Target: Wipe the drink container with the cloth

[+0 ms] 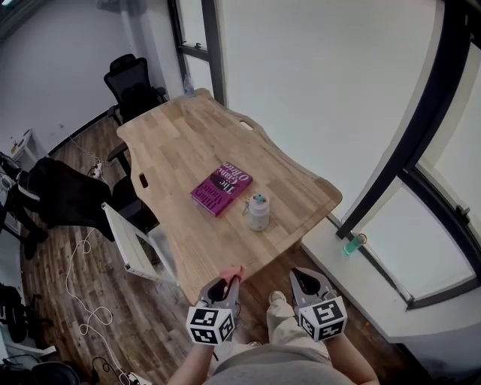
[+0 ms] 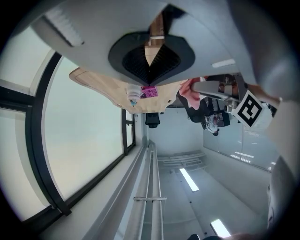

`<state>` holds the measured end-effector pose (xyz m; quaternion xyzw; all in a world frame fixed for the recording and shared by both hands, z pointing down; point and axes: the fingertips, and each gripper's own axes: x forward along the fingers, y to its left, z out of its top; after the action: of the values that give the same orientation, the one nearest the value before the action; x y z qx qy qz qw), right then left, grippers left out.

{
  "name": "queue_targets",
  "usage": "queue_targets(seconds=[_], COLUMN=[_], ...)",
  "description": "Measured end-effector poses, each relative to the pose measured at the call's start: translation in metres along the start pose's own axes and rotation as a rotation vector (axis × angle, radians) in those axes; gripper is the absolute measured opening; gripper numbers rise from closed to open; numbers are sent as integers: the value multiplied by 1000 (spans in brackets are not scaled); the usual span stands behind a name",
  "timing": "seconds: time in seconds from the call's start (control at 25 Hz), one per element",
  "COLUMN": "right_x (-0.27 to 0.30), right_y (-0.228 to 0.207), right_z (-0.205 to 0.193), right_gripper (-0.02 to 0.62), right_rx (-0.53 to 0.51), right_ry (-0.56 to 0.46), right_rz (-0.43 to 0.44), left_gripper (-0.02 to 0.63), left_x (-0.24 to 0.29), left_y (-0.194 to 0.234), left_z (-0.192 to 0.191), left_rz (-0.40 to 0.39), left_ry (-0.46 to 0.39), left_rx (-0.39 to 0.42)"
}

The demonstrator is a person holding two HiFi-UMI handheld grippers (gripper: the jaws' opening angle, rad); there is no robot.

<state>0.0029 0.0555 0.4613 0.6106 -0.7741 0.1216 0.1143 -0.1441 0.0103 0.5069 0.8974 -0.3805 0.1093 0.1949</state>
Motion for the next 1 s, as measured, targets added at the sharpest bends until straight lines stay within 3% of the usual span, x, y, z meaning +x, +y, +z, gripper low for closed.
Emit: queue_targets(seconds=[0.44, 1.0], right_x=[76, 142], right_y=[-51, -94], right_z=[39, 57], right_gripper=[3, 3], right_rx=[-58, -95], right_ry=[-4, 18], right_rz=[121, 238], left_gripper=[64, 64], left_x=[69, 135], left_y=[24, 48], left_z=[33, 59], left_rz=[98, 196], left_ry=[-3, -21], left_rx=[-51, -122])
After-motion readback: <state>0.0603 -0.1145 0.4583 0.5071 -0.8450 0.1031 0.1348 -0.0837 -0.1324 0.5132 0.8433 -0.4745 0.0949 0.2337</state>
